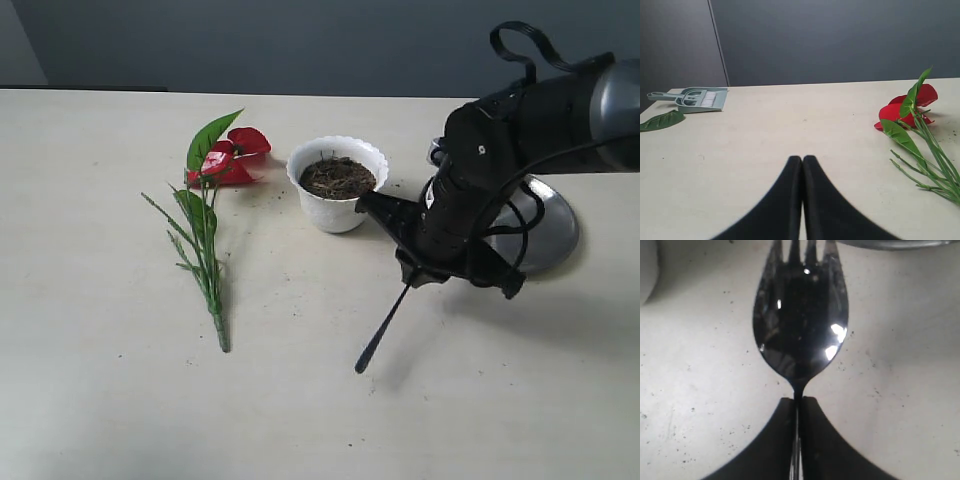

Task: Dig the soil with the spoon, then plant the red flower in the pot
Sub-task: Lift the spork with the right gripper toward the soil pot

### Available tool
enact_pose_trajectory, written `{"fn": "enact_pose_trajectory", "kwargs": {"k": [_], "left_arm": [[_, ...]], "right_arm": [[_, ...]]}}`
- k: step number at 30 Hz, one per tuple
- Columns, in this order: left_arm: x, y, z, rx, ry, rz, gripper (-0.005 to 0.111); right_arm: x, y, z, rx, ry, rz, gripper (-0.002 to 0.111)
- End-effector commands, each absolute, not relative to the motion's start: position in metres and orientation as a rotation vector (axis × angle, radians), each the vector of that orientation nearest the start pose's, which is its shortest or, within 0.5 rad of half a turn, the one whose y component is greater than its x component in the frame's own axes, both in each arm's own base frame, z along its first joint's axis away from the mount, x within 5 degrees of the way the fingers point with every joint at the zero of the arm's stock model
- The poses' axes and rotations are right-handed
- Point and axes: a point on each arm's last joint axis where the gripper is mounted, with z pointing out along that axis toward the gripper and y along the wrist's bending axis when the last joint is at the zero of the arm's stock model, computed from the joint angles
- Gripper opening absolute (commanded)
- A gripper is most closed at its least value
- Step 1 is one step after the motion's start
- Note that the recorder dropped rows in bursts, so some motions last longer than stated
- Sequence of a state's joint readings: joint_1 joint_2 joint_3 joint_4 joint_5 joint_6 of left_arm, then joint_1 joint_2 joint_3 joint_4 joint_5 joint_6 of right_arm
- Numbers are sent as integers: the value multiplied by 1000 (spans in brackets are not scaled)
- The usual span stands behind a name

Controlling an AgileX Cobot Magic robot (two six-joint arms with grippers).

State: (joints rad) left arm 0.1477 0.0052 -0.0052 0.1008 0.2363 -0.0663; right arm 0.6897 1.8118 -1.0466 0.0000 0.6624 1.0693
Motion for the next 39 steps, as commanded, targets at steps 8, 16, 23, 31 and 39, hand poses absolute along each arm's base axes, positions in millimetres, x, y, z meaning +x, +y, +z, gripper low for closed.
{"fn": "enact_pose_trajectory", "kwargs": {"k": [8, 16, 23, 31, 39], "left_arm": [[54, 10, 192, -121, 1719, 150, 0], [54, 10, 192, -121, 1719, 150, 0], [54, 10, 192, -121, 1719, 150, 0], [54, 10, 192, -121, 1719, 150, 0], [54, 10, 192, -121, 1719, 150, 0]], "right_arm": [[255, 203, 192, 144, 2872, 221, -1], [255, 198, 201, -135, 2814, 148, -1], [261, 195, 203, -382, 2727, 50, -1], [264, 197, 205, -637, 2634, 16, -1], [263, 194, 204, -831, 2603, -73, -1]]}}
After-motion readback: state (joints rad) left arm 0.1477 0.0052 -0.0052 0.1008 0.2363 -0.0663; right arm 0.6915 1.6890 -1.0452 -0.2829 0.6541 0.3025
